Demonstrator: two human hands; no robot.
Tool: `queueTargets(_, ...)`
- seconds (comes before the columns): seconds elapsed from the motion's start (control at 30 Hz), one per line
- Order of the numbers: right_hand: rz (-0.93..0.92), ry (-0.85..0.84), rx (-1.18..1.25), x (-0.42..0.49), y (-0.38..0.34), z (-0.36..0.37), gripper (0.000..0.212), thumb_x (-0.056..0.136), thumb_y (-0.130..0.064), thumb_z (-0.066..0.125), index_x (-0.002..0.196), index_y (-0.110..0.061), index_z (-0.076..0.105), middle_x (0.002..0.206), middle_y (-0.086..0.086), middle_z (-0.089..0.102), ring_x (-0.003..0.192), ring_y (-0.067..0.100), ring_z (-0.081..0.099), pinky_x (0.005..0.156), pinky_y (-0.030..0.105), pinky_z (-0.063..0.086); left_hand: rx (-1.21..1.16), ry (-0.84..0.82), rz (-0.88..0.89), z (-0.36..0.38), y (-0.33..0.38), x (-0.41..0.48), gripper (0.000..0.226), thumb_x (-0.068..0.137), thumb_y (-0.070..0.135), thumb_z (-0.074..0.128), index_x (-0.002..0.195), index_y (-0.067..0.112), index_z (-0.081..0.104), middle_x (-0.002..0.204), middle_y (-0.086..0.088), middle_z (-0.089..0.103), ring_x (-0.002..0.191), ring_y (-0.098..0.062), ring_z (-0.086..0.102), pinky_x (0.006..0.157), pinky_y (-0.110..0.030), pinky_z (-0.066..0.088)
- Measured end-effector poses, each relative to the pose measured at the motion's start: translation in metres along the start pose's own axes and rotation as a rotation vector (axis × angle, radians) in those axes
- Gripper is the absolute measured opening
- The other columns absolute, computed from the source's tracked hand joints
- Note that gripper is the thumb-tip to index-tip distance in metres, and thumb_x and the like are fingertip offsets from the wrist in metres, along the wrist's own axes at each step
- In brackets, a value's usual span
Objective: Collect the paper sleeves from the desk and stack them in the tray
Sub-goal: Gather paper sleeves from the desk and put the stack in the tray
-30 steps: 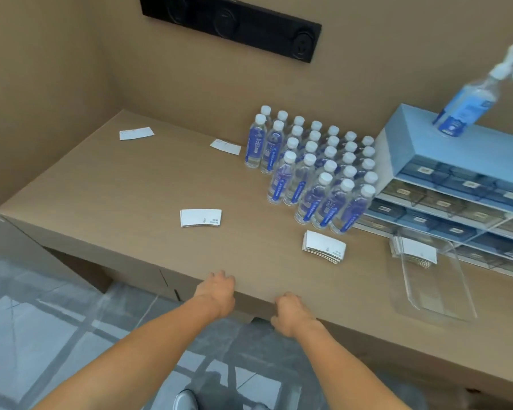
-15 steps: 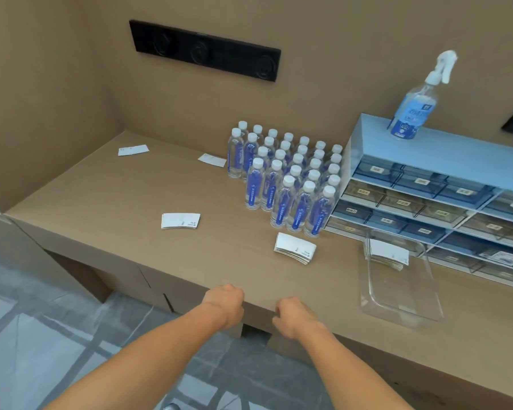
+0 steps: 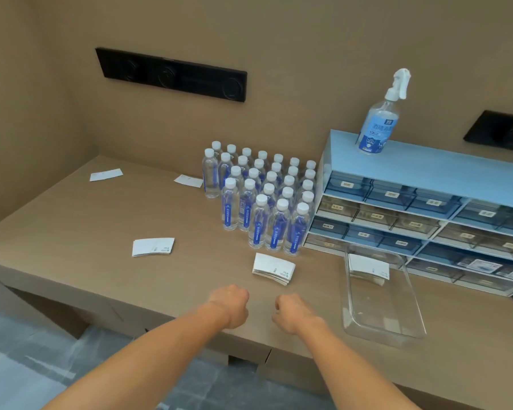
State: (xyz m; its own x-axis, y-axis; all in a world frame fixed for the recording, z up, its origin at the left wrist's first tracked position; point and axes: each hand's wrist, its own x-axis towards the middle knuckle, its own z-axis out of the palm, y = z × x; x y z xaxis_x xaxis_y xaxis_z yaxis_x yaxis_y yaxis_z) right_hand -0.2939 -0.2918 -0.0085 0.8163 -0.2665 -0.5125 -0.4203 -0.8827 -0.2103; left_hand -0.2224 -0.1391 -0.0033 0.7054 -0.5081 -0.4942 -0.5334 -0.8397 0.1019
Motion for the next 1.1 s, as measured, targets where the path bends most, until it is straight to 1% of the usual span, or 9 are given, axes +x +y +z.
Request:
queueTargets(0.1, 0.009, -0.016, 0.032, 0.022, -0.016, -0.011, 0.021, 0.086, -0.018, 0.049, 0.098, -0.011, 0.065, 0.115, 0.014, 0.062, 0.102, 0.032, 0.062, 0.077, 0.030, 0.046, -0.010, -0.006, 0.018, -0.010, -0.013, 0.021, 0.035, 0.094, 0.027, 0.045, 0.121, 0.009, 0.059, 0.131, -0.019, 0.053, 0.119, -0.038, 0.056, 0.095, -0.039, 0.048)
queueTargets(0.17, 0.035, -0.005, 0.078, 0.035, -0.025, -0.016, 0.014, 0.084, -0.019, 0.049, 0.072, -0.016, 0.054, 0.101, 0.012, 0.056, 0.088, 0.029, 0.056, 0.069, 0.027, 0.040, -0.019, -0.011, 0.037, -0.012, -0.023, 0.036, 0.035, 0.094, 0.026, 0.044, 0.120, 0.008, 0.059, 0.131, -0.019, 0.053, 0.118, -0.038, 0.056, 0.095, -0.040, 0.048)
queueTargets(0.2, 0.056, -0.002, 0.097, 0.041, -0.028, -0.018, 0.017, 0.084, -0.019, 0.049, 0.068, -0.016, 0.049, 0.099, 0.011, 0.054, 0.085, 0.028, 0.054, 0.068, 0.027, 0.038, -0.008, -0.025, 0.049, -0.011, -0.028, 0.041, 0.035, 0.094, 0.025, 0.044, 0.119, 0.007, 0.059, 0.130, -0.020, 0.054, 0.118, -0.039, 0.056, 0.095, -0.040, 0.048)
queueTargets(0.27, 0.078, -0.043, 0.109, 0.047, -0.032, -0.017, 0.012, 0.086, -0.021, 0.052, 0.085, -0.015, 0.063, 0.108, 0.012, 0.061, 0.096, 0.030, 0.060, 0.074, 0.028, 0.045, 0.037, -0.068, 0.055, -0.005, -0.032, 0.047, 0.035, 0.093, 0.025, 0.045, 0.120, 0.007, 0.060, 0.130, -0.021, 0.055, 0.117, -0.039, 0.057, 0.096, -0.040, 0.048)
queueTargets(0.37, 0.080, -0.135, 0.091, 0.053, -0.025, -0.007, 0.031, 0.088, -0.024, 0.057, 0.115, -0.012, 0.064, 0.124, 0.011, 0.063, 0.112, 0.028, 0.061, 0.091, 0.031, 0.048, 0.081, -0.111, 0.048, 0.006, -0.027, 0.055, 0.038, 0.092, 0.029, 0.047, 0.122, 0.010, 0.059, 0.132, -0.019, 0.053, 0.118, -0.038, 0.057, 0.098, -0.040, 0.048)
queueTargets(0.53, 0.033, -0.144, 0.061, 0.047, 0.015, -0.002, 0.031, 0.088, -0.025, 0.059, 0.115, -0.011, 0.066, 0.124, 0.012, 0.064, 0.113, 0.029, 0.062, 0.094, 0.031, 0.049, 0.045, -0.108, -0.005, 0.012, 0.015, 0.063, 0.041, 0.091, 0.029, 0.046, 0.126, 0.012, 0.057, 0.135, -0.016, 0.053, 0.123, -0.035, 0.055, 0.100, -0.037, 0.046)
queueTargets(0.8, -0.040, -0.191, -0.017, -0.018, 0.150, 0.007, 0.033, 0.086, -0.017, 0.053, 0.113, -0.003, 0.066, 0.126, 0.019, 0.062, 0.113, 0.031, 0.063, 0.095, 0.032, 0.049, -0.053, -0.138, -0.103, 0.059, 0.135, 0.028, 0.042, 0.096, 0.029, 0.044, 0.132, 0.008, 0.050, 0.139, -0.016, 0.045, 0.129, -0.034, 0.046, 0.108, -0.039, 0.039)
queueTargets(0.93, -0.089, -0.122, -0.010, -0.041, 0.186, 0.022, 0.043, 0.092, -0.015, 0.049, 0.130, 0.002, 0.055, 0.150, 0.018, 0.036, 0.138, 0.031, 0.040, 0.116, 0.031, 0.032, -0.053, -0.137, -0.093, 0.071, 0.175, 0.009, 0.042, 0.096, 0.029, 0.046, 0.132, 0.007, 0.050, 0.137, -0.017, 0.045, 0.128, -0.034, 0.047, 0.108, -0.042, 0.040)
queueTargets(1.1, -0.162, -0.084, -0.080, -0.057, 0.199, 0.038, 0.046, 0.091, -0.020, 0.055, 0.131, 0.002, 0.050, 0.146, 0.012, 0.029, 0.137, 0.030, 0.029, 0.116, 0.037, 0.027, -0.065, -0.157, -0.092, 0.084, 0.207, -0.004, 0.040, 0.096, 0.017, 0.050, 0.133, 0.004, 0.050, 0.141, -0.016, 0.038, 0.131, -0.034, 0.041, 0.110, -0.045, 0.041)
